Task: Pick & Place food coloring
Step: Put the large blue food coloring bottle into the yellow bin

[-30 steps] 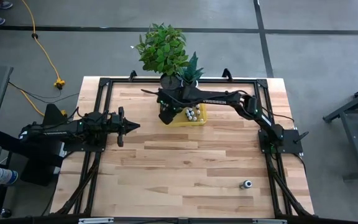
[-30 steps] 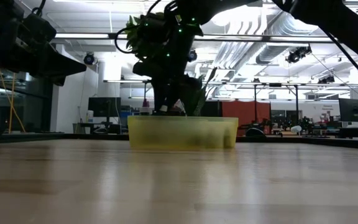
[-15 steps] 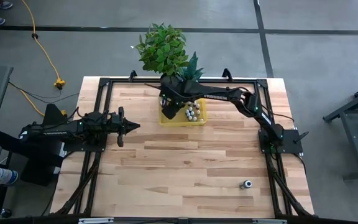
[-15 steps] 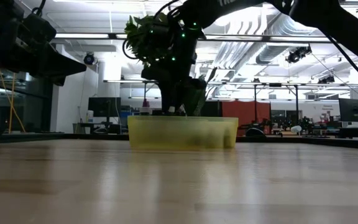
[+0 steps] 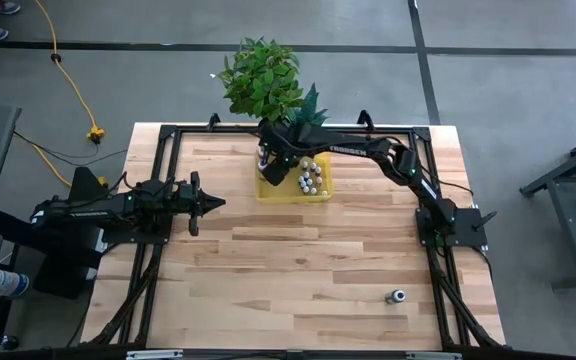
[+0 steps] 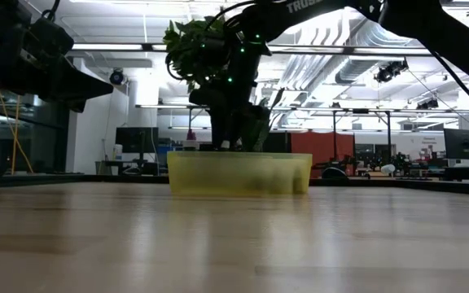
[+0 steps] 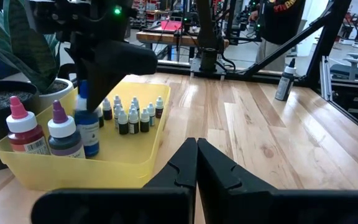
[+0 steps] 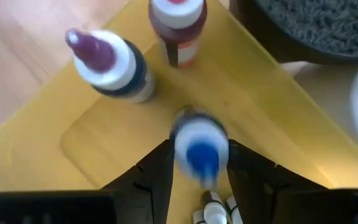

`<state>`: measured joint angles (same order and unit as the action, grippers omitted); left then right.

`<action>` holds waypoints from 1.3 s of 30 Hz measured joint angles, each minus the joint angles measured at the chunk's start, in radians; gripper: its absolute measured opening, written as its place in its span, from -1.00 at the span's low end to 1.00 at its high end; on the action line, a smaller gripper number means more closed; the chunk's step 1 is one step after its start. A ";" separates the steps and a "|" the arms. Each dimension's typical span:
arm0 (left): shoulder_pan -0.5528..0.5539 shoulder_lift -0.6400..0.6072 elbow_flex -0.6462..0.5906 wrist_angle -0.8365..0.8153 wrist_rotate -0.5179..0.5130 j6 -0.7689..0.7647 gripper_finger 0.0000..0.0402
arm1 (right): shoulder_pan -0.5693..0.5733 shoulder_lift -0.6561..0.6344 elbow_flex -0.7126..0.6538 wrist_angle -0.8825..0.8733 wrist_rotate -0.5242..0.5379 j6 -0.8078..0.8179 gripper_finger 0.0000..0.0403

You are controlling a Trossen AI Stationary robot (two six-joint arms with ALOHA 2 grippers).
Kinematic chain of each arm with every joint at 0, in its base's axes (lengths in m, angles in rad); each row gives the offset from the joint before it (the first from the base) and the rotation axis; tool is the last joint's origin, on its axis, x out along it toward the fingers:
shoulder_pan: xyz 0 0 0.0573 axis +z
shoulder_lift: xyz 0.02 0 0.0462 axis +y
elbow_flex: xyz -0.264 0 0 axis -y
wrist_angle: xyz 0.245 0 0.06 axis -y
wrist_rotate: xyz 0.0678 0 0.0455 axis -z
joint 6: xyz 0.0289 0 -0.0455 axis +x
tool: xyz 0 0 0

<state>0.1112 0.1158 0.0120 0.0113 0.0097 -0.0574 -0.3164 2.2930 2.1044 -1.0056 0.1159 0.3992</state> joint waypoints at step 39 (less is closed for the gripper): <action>0.000 0.000 0.000 0.000 0.000 0.000 -1.00 | 0.009 -0.065 0.002 -0.022 0.216 -0.015 -0.30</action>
<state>0.1108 0.1155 0.0120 0.0114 0.0097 -0.0573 -0.3077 2.2284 2.1067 -1.0279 0.3315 0.3840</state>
